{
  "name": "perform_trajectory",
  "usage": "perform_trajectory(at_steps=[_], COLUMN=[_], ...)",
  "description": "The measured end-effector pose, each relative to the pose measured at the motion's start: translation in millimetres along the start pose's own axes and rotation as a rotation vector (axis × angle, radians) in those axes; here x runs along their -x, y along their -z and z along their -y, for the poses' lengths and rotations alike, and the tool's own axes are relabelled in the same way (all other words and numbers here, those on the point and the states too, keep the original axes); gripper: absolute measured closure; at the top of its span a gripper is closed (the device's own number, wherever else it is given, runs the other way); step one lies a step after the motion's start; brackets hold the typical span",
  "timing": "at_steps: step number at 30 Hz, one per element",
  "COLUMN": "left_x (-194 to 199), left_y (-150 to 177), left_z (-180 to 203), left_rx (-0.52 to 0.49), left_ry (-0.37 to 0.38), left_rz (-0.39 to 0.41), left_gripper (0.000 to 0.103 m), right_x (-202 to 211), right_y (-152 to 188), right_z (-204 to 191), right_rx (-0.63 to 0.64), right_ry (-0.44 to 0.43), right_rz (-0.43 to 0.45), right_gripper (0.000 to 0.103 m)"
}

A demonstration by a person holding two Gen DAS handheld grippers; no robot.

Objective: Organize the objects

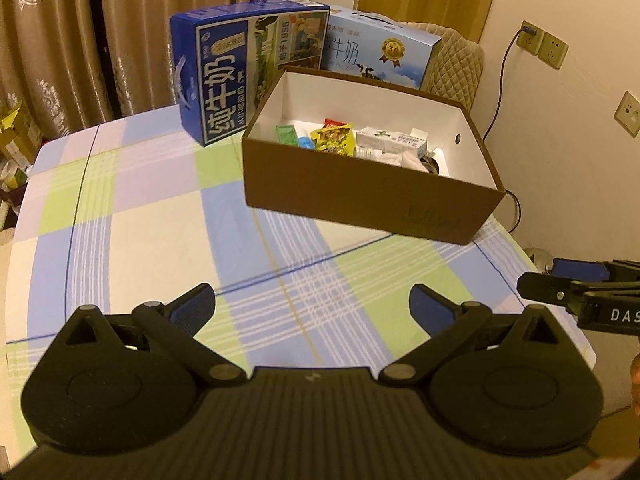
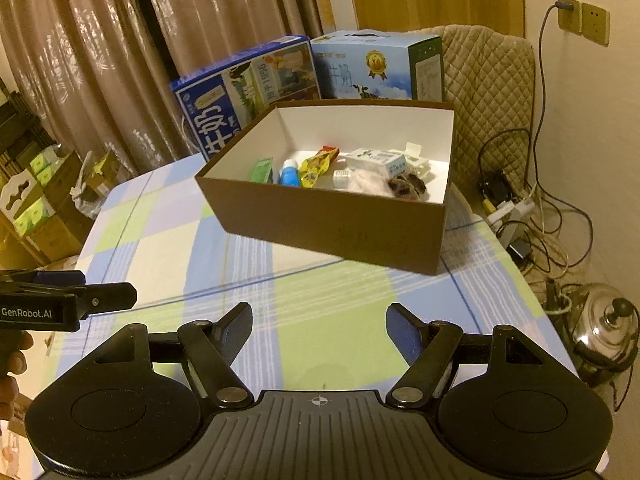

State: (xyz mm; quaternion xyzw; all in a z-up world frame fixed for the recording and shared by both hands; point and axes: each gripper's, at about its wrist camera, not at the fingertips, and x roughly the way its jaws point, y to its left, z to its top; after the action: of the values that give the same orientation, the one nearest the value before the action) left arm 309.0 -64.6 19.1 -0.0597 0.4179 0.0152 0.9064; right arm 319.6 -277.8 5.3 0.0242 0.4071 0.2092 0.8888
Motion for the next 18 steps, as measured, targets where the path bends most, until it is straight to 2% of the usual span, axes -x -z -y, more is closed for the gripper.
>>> perform_trajectory(at_steps=[18], left_x=[25], left_y=[44], left_z=[-6], left_rx=[-0.039], left_ry=[0.019], left_rz=[-0.041], left_gripper=[0.001], right_x=[20], right_y=[45], right_z=[-26], right_rx=[-0.012], right_ry=[0.011], right_rz=[-0.041], right_gripper=[0.032])
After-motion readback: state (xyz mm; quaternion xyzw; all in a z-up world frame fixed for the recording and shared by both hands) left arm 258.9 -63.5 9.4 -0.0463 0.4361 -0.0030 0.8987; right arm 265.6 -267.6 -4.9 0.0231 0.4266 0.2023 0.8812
